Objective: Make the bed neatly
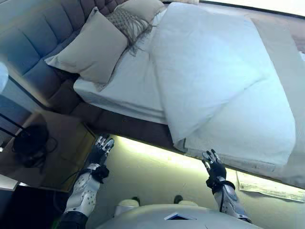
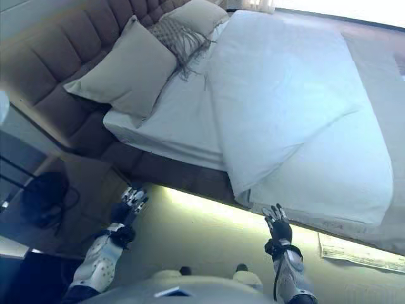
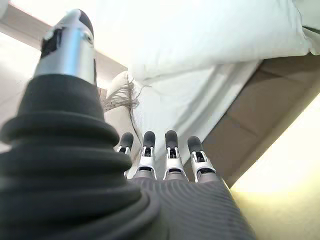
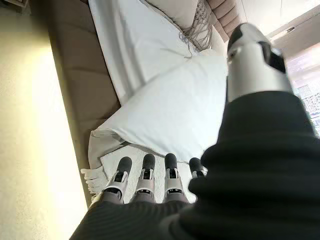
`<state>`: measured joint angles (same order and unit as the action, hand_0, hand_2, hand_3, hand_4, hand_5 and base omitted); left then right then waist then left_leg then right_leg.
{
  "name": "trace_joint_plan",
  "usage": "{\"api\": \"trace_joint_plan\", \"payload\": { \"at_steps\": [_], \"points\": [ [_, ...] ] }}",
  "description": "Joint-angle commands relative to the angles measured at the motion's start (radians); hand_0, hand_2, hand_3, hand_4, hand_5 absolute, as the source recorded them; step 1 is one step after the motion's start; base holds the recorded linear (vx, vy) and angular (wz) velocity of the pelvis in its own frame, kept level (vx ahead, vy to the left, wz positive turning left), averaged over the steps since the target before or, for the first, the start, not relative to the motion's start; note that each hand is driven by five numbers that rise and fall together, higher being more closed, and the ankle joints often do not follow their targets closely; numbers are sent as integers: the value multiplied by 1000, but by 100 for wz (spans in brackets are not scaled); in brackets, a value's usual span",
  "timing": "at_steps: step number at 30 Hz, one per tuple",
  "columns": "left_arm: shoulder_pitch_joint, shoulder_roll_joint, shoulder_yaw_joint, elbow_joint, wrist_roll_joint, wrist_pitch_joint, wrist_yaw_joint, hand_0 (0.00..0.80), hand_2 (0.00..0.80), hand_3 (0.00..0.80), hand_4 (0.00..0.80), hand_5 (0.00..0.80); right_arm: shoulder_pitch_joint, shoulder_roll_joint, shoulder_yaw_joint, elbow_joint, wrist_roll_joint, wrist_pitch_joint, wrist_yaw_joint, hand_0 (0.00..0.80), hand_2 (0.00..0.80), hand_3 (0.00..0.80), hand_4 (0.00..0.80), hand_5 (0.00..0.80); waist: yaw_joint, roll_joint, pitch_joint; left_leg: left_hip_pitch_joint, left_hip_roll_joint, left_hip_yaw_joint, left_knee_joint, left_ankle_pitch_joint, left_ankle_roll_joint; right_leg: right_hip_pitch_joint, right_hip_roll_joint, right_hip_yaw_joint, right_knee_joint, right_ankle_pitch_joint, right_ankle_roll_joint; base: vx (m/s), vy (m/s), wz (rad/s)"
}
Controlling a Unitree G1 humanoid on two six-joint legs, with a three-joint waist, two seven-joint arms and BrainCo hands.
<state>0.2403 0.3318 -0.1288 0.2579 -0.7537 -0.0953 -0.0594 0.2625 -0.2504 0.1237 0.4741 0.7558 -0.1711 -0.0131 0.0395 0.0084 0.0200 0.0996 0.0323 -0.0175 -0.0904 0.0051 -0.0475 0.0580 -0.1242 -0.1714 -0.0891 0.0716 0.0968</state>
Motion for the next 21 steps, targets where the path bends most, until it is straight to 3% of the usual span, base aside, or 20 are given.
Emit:
{"api": "trace_joint_plan", "payload": {
  "at_steps": [1, 12, 21],
  "points": [
    [-46, 20, 18, -31, 54, -62, 1, 0, 0, 0, 0, 0, -25, -24, -6, -100, -19, -29, 9, 0, 0, 0, 0, 0, -15, -30, -13, -47, 22, 85, 3, 51, 4, -4, 12, 11, 3, 18, 7, 0, 0, 0],
    [-53, 35, 17, -21, 81, -53, 42, 0, 0, 0, 0, 0, -38, -23, 1, -100, -9, -17, 0, 0, 0, 0, 0, 0, -29, -29, -13, -50, 15, 110, 3, 48, 11, -5, 14, 13, 3, 19, 3, 0, 31, -2],
    [-32, 28, 17, -4, 64, -66, -6, 0, 0, 0, 0, 0, -29, -14, -9, -95, -17, -5, 15, 0, 0, 0, 0, 0, -22, -31, -12, -57, 11, 118, 3, 46, 15, -12, 2, 13, 2, 25, 13, -19, 58, 0]
  ]
}}
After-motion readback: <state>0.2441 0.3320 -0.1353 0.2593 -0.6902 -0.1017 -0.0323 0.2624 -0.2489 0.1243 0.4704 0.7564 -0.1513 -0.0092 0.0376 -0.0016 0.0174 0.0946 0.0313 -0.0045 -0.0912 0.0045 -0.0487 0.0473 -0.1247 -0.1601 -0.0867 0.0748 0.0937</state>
